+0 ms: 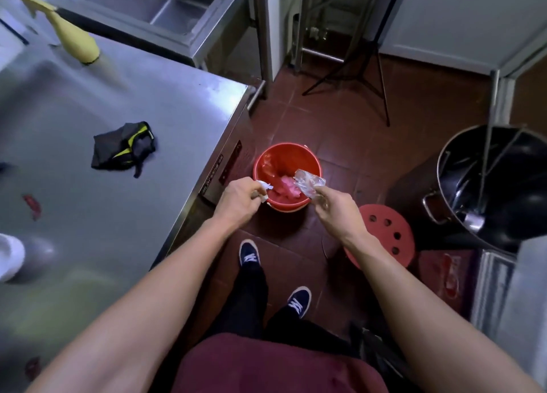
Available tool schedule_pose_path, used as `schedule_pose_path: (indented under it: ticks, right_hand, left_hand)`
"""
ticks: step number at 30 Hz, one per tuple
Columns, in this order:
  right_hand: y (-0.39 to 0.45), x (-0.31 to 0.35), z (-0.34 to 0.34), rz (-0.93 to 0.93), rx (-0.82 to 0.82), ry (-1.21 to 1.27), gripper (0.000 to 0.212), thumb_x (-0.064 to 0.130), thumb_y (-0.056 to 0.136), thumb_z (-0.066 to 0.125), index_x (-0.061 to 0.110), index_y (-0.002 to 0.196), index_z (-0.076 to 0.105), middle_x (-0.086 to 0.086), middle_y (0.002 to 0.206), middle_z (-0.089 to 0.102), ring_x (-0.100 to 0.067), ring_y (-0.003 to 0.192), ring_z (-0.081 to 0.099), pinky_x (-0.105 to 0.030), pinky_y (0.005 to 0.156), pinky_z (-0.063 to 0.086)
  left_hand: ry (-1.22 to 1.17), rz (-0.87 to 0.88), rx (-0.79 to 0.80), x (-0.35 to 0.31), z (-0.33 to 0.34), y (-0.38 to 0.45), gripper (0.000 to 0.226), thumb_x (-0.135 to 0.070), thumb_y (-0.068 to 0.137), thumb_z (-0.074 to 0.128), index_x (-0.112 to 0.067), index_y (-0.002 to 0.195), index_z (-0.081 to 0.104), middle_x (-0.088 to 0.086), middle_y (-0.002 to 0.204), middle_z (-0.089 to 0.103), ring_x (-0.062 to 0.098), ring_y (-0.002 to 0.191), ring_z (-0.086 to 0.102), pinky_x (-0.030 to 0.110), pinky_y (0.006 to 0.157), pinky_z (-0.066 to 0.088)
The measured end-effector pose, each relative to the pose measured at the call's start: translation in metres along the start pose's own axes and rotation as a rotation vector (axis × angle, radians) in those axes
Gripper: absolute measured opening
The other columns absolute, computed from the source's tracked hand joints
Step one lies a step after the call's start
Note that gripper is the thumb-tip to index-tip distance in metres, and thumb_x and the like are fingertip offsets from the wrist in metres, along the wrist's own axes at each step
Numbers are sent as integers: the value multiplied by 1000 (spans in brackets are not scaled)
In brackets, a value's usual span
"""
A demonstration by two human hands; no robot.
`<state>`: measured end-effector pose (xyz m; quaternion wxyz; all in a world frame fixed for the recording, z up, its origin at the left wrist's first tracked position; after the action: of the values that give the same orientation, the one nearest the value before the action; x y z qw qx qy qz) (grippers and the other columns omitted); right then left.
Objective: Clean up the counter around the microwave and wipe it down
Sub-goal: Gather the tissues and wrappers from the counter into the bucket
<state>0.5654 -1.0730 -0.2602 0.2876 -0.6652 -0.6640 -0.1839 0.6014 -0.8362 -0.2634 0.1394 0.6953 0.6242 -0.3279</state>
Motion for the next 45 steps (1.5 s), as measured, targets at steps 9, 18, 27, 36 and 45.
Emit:
schedule_pose_path:
  ticks: [9, 18, 27, 36, 45]
  right_hand:
    - [82, -31, 35, 117, 122, -50, 18, 12, 91, 57, 13, 107, 65, -11, 93, 73, -35, 88, 67, -44, 74, 53]
    - [161, -72, 101, 272, 253, 36, 33, 10, 91, 57, 19, 122, 65, -10, 98, 74, -32, 90, 69, -38, 79, 53]
    - [231, -167, 196, 348, 363, 92, 34, 16, 93, 58, 24, 125, 64, -5, 96, 74, -28, 91, 69, -28, 77, 47]
    - [285, -255, 294, 428, 432, 107, 30, 11, 88, 56, 17, 116, 65, -2, 92, 72, -26, 89, 67, -38, 86, 53]
    - [309, -306, 349, 478, 380, 54, 32, 7, 89, 55, 11, 119, 63, -12, 99, 73, -33, 96, 68, -36, 88, 52]
  left_hand:
    - [-75, -137, 50, 50, 35, 99, 18, -13, 83, 69, -29, 85, 75, -22, 77, 56, 8, 79, 59, 22, 76, 43]
    - [-122, -198, 92, 97, 71, 195, 16, -5, 84, 69, -18, 89, 77, -11, 88, 64, 6, 86, 60, -1, 73, 34]
    - [-134, -313, 101, 157, 160, 269, 19, -2, 83, 72, -19, 89, 77, -4, 96, 70, 12, 90, 65, 5, 77, 43]
    - [-97, -287, 129, 221, 253, 337, 18, -4, 83, 72, -20, 91, 77, -2, 99, 71, 15, 92, 63, 26, 88, 48]
    - [16, -171, 195, 260, 325, 394, 23, -2, 81, 64, -19, 90, 77, 3, 91, 68, 23, 87, 61, 30, 79, 45]
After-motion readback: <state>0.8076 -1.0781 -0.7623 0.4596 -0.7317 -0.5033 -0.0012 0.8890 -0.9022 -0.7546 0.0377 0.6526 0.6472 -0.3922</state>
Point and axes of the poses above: each hand's wrist, its own y-axis towards the middle knuckle, its own z-axis out of the palm, x = y × z, the point moved 4 cm from there along y, towards the middle knuckle
